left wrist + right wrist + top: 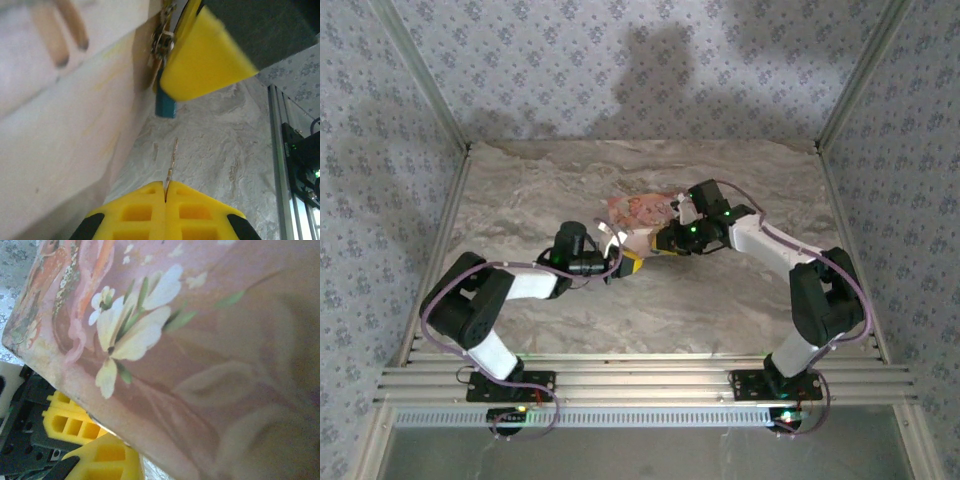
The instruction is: Unlock the padlock with the key
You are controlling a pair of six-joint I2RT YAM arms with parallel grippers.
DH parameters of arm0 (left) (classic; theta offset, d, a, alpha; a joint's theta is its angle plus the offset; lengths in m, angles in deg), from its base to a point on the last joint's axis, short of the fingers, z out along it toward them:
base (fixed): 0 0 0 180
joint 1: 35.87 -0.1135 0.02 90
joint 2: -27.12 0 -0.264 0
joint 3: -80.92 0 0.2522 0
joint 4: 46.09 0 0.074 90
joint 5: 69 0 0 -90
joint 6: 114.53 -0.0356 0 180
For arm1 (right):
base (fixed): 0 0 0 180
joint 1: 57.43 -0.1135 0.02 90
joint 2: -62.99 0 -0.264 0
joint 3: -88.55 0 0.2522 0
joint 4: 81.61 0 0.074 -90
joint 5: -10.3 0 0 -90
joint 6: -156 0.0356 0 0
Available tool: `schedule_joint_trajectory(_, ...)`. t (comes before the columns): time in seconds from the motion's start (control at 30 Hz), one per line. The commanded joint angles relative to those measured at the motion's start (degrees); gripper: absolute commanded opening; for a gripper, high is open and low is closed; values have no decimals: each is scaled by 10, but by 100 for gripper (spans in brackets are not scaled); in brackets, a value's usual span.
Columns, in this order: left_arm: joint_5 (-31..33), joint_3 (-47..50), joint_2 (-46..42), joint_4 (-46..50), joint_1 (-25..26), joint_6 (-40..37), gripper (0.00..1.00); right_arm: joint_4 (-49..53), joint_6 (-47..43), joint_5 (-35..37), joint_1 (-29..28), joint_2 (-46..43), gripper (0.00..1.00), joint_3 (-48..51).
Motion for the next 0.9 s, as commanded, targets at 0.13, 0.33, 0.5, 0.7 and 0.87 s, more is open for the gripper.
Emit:
schedule_joint_trajectory(0.13,-38,-32,32,-18,5,17,0,-67,14,-32,-9,-8,0,8)
schedule_joint_trajectory(0.33,-31,-32,40,-21,5,14,0,-71,19,-39,-9,-9,0,10)
schedule_joint_trajectory(0.5,-19,-32,42,-24,6,14,0,-74,24,-41,-9,-6,0,9)
schedule_joint_trajectory(0.7,11,-28,41,-28,6,13,0,-78,44,-39,-10,-3,0,9)
schedule_joint_trajectory(0.87,26,-27,46,-41,6,22,0,-83,60,-36,-16,-3,0,10)
